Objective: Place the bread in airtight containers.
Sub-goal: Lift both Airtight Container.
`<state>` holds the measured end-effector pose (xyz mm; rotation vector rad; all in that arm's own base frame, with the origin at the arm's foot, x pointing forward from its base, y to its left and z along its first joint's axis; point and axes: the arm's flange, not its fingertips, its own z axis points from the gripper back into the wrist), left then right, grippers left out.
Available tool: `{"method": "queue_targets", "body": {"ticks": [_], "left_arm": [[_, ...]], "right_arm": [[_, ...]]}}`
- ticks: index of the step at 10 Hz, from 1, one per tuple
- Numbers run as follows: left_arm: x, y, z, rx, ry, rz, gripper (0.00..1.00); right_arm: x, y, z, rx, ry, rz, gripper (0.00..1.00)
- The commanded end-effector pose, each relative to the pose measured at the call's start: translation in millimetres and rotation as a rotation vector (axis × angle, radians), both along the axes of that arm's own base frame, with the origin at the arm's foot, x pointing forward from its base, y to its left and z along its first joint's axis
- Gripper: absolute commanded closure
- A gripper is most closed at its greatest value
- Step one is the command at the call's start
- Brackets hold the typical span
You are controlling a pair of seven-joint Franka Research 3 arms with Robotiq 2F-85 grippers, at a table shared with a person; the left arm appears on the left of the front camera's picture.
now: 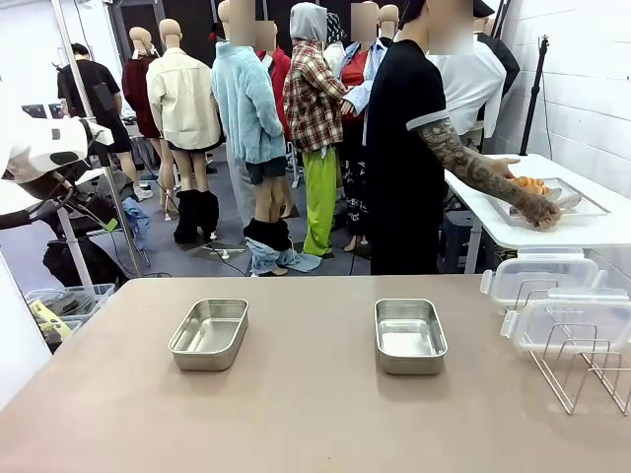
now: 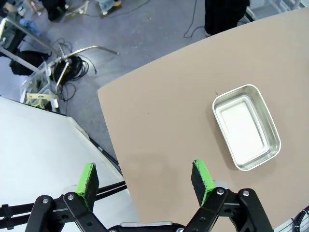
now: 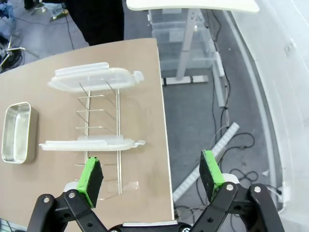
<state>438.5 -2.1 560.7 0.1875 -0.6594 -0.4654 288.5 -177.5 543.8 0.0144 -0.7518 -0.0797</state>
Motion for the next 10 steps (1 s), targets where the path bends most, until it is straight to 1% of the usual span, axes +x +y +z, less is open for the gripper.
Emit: {"method": "queue_targets", "body": {"ticks": [1,10], "left_arm": [[-2.0,3.1,-1.0,0.015,0.001,-0.007,0.0],[-2.0,3.1,-1.0,0.015,0.001,-0.007,0.0]], "right_arm": [[-0.3,-1.0,-4.3,0.008,0.011,0.01,0.0],[-0.3,-1.0,-4.3,0.008,0.011,0.01,0.0]]}}
